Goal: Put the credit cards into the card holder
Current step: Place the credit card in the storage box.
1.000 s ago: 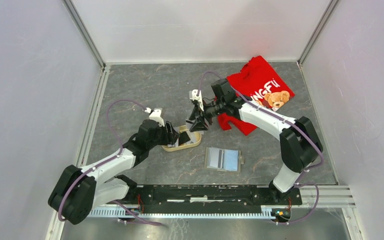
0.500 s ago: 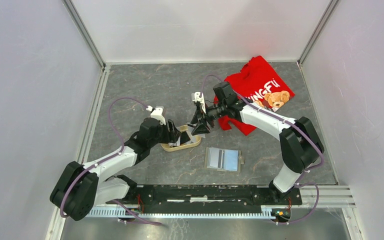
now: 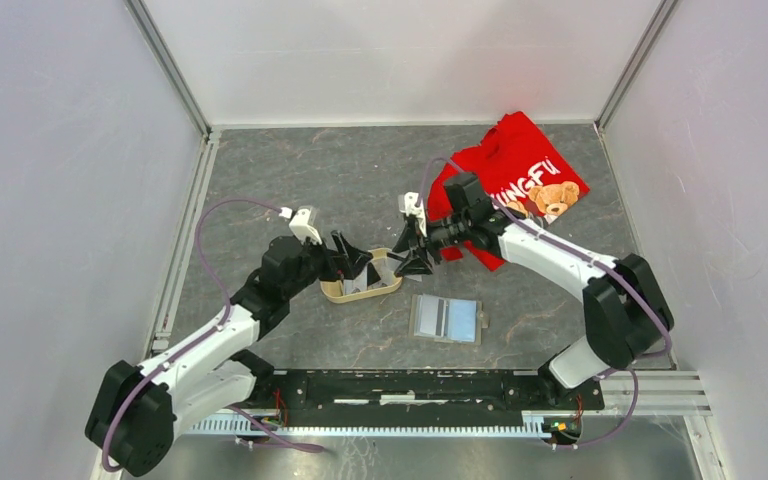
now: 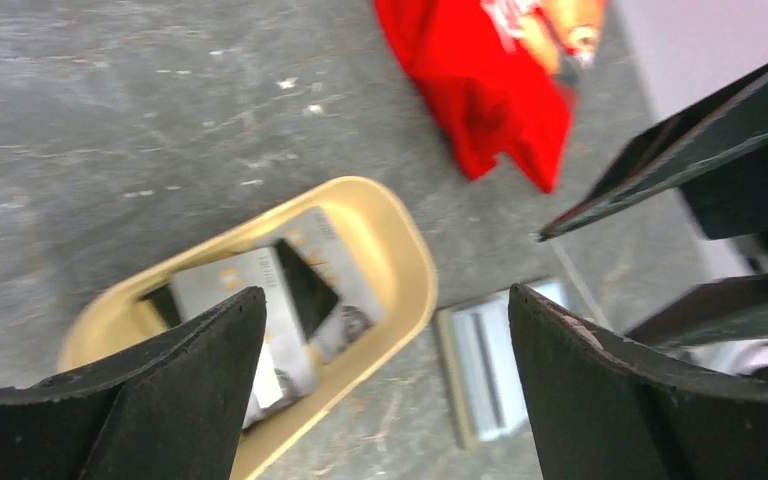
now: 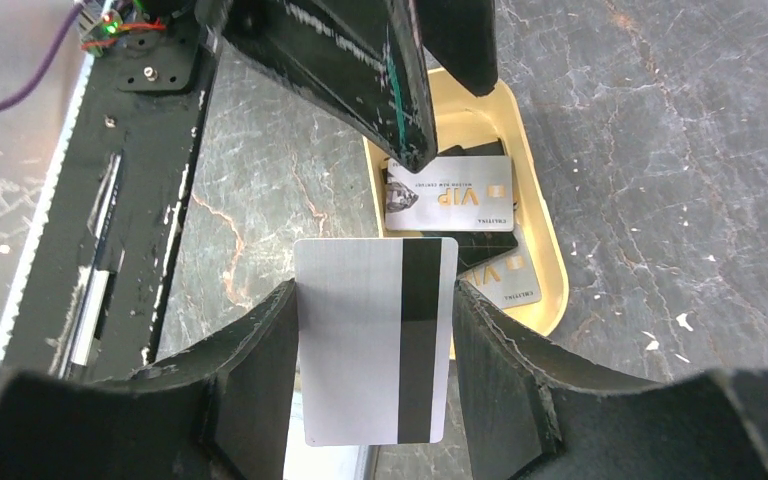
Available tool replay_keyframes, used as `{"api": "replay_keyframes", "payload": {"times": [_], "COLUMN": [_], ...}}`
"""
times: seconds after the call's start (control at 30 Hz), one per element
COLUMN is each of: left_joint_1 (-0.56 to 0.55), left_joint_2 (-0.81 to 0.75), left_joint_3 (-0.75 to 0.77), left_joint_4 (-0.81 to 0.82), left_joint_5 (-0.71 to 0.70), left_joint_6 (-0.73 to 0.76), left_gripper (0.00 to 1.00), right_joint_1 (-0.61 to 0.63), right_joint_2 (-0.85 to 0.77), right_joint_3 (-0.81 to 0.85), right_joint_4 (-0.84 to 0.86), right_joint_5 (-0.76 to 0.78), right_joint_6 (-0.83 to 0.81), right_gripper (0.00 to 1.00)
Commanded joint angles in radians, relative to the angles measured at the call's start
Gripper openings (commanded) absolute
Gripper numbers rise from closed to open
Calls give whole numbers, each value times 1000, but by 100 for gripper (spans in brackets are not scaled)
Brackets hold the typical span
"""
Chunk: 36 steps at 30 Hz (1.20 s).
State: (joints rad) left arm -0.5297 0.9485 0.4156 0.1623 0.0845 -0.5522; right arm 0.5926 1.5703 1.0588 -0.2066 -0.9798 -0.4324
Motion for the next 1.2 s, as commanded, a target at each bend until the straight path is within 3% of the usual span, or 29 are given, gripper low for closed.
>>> {"api": "replay_keyframes", "payload": {"times": [0.0, 0.13, 0.27, 0.57, 0.83, 1.0, 1.1, 1.17], "left_joint_1": [-1, -1, -20, -119, -154, -158, -159, -160], "left_joint_2": [-14, 45, 107, 247, 337, 392, 416, 420], "left_joint_3": [-48, -101, -99, -17, 45, 66, 67, 68], "left_joint_4": [214, 431, 514, 519, 505, 517, 550, 548], "left_joint_5": [197, 286, 308, 263, 249, 261, 283, 296], "left_joint_6": [-292, -527, -612, -619, -584, -556, -543, -510], "left_gripper": [95, 92, 85, 62, 48, 27, 3, 2], "right_joint_1": [-2, -2, -1, 3, 16, 19, 19, 20], "right_joint_2": [-102, -153, -170, -181, -188, -196, -200, -201], "right_joint_3": [-60, -120, -132, -141, -149, -154, -155, -150], "right_joint_4": [-24, -19, -15, -6, -2, 0, 2, -6], "right_joint_5": [59, 110, 137, 165, 174, 182, 184, 198], "right_joint_6": [-146, -211, -233, -236, -245, -247, -246, -241], "right_gripper": [26, 26, 26, 26, 26, 26, 26, 33]}}
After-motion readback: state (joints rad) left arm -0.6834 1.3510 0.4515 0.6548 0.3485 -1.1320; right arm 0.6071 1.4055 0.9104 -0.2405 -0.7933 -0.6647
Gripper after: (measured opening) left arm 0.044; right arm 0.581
